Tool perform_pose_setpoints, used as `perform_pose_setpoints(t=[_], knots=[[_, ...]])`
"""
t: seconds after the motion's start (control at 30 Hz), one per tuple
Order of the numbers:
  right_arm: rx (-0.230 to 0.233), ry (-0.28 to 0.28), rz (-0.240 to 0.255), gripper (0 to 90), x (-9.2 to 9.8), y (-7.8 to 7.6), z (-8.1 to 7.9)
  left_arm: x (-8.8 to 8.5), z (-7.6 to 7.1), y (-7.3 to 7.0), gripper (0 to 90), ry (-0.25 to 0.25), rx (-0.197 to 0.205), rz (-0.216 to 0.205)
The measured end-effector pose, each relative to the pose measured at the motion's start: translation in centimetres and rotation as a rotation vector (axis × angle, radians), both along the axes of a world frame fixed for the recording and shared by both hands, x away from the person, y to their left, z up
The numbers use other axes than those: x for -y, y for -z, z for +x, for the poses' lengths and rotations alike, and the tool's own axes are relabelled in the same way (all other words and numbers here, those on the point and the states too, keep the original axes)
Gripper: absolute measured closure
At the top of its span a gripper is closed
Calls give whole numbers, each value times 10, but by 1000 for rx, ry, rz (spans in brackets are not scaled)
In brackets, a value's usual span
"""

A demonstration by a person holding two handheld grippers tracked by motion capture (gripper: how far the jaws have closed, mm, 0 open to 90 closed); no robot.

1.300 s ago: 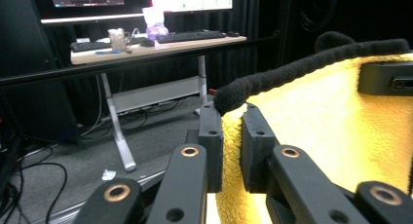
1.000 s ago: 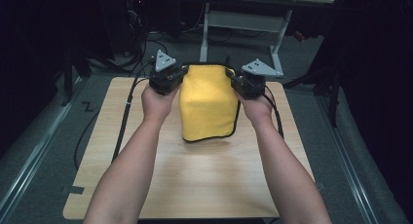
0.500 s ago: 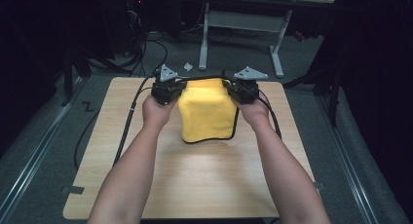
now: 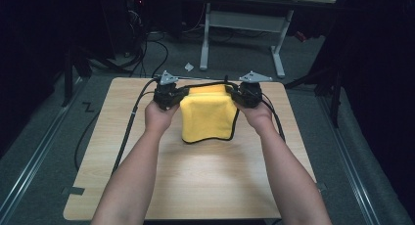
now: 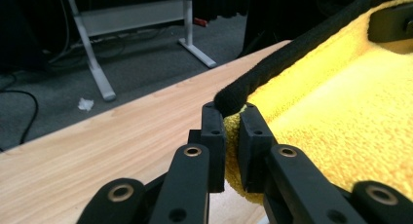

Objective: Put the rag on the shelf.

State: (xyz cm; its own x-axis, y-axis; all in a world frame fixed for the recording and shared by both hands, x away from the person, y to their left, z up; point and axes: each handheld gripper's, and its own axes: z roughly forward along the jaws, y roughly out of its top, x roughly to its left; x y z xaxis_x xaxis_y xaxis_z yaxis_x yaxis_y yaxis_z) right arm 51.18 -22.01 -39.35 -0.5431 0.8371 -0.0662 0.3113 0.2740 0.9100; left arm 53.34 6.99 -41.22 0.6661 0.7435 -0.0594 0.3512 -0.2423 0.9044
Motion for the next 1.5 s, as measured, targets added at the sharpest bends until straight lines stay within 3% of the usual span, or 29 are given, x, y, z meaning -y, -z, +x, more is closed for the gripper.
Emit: perform_pose_setpoints(t=[0.1,0.17,0.2,0.4,0.7,0.97,1.23,1.43,1.5], knots=[[-27,-13,23,771,3,7,1,-2,2,5,830,9,-30,-4],[-44,-27,60,768,5,10,2,-7,2,14,830,18,-41,-48],[-47,-38,68,772,6,11,1,-7,2,14,828,18,-41,-48],[-59,-51,83,772,7,12,4,-9,2,27,827,33,-68,-90],[-133,-76,119,767,17,20,8,-7,-1,36,827,44,-98,-98],[-153,-63,130,761,15,35,8,-12,-2,44,826,48,-119,-103],[-206,-55,202,749,18,54,9,-13,-5,55,825,47,-141,-104],[-220,-38,193,728,17,58,9,-13,-8,60,823,49,-148,-91],[-222,-20,190,675,18,57,9,-13,-8,60,819,34,-159,-102]])
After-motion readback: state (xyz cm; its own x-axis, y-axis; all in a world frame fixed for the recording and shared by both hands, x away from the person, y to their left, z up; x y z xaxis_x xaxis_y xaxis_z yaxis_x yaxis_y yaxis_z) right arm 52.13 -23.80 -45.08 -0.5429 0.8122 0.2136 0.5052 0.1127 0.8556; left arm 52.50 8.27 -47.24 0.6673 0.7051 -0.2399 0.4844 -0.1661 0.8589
